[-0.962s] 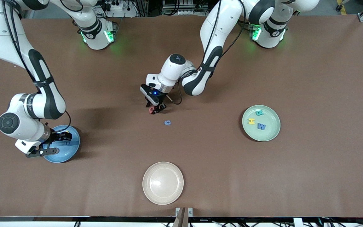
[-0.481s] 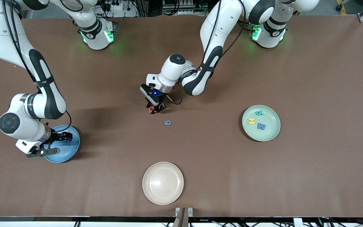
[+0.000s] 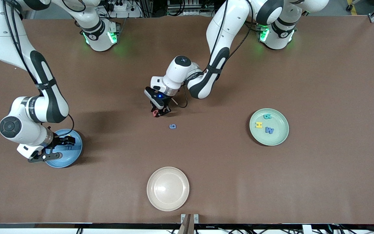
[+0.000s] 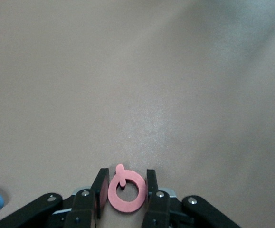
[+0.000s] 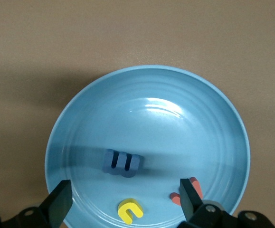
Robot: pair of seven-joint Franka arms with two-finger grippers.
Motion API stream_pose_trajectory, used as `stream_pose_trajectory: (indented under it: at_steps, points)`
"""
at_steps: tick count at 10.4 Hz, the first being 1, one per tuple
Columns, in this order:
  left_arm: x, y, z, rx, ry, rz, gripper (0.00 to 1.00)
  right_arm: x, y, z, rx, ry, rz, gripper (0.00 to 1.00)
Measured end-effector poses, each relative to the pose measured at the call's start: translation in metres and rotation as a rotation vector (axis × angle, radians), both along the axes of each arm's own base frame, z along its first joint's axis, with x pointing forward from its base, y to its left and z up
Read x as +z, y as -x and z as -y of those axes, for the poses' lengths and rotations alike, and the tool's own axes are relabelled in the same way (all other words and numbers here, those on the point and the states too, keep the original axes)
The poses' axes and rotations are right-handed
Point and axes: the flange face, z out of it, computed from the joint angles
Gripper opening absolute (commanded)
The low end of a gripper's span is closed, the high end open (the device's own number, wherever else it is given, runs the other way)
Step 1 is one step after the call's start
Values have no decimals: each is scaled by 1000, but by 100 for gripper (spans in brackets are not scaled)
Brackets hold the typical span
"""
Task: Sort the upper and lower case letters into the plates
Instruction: 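Grasp the pink q with the left gripper and lift it, then carry the q to the green plate while the right gripper grasps the e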
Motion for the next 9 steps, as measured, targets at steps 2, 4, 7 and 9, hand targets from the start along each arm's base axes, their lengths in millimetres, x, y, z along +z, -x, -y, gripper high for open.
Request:
stream_pose_trajectory:
  at_steps: [2,4,7,9]
  points:
    - [16,-9,-1,24,-80,-28,18,0,0,-1,2,0,0,100]
    - [50,-26,-8,47,-166,-49,17,0,-1,-7,10,-4,1,100]
    - [86,-73,-51,6,-329,-98,17,2,-3,-42,27,-13,-13,100]
    - [104,-121,-110,-69,-429,-168,17,8,-6,-99,-8,-36,1,100]
